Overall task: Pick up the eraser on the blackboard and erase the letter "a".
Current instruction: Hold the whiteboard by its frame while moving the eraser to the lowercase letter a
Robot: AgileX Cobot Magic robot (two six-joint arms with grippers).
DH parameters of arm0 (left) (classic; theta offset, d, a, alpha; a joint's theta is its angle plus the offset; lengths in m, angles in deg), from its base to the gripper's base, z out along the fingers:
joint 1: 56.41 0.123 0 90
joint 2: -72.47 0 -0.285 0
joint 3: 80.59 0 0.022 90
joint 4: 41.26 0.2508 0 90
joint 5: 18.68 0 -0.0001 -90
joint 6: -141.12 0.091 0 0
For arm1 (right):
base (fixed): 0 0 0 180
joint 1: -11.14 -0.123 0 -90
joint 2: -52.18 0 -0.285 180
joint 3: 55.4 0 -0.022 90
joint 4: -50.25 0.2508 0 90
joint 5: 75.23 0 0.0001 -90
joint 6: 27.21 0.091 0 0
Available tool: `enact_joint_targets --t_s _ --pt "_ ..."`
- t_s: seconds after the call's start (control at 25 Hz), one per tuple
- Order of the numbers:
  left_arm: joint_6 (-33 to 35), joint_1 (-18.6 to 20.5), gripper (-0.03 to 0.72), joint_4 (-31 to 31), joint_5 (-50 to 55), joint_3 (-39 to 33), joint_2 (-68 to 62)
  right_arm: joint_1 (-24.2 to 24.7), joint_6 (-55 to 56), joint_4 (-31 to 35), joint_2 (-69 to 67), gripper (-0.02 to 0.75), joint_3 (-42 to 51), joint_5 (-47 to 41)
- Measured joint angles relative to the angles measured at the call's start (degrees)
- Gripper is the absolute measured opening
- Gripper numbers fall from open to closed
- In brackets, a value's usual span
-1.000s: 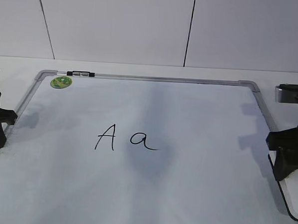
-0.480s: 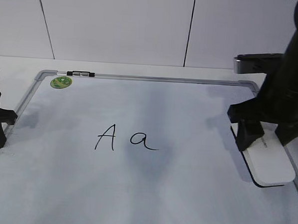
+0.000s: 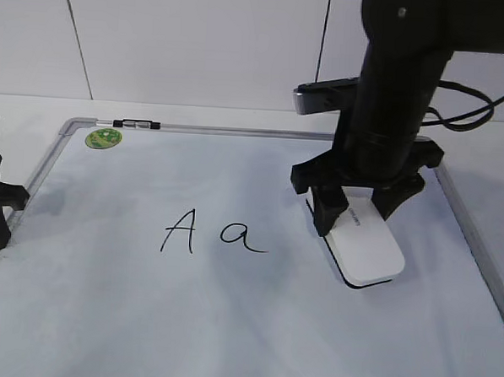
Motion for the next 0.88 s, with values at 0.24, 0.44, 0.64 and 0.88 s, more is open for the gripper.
enact_joint_targets --t_s 0.24,0.44,0.64,0.88 --pt "0.00 0.00 0.119 0.00 0.09 0.00 0.00 -2.22 -0.09 0.00 -5.80 0.511 -5.31 -0.45" --pt "0.00 0.00 0.119 0.00 0.13 0.00 0.00 -3.52 -0.89 0.00 -10.57 0.511 -10.16 -0.43" --pt "0.00 0.00 0.119 0.00 0.22 0.00 0.00 -4.51 -1.61 0.00 -15.11 0.511 -15.47 -0.53" --pt "0.00 0.00 0.119 0.00 0.35 0.02 0.00 -4.65 -2.24 0.00 -19.19 0.511 -20.23 -0.57"
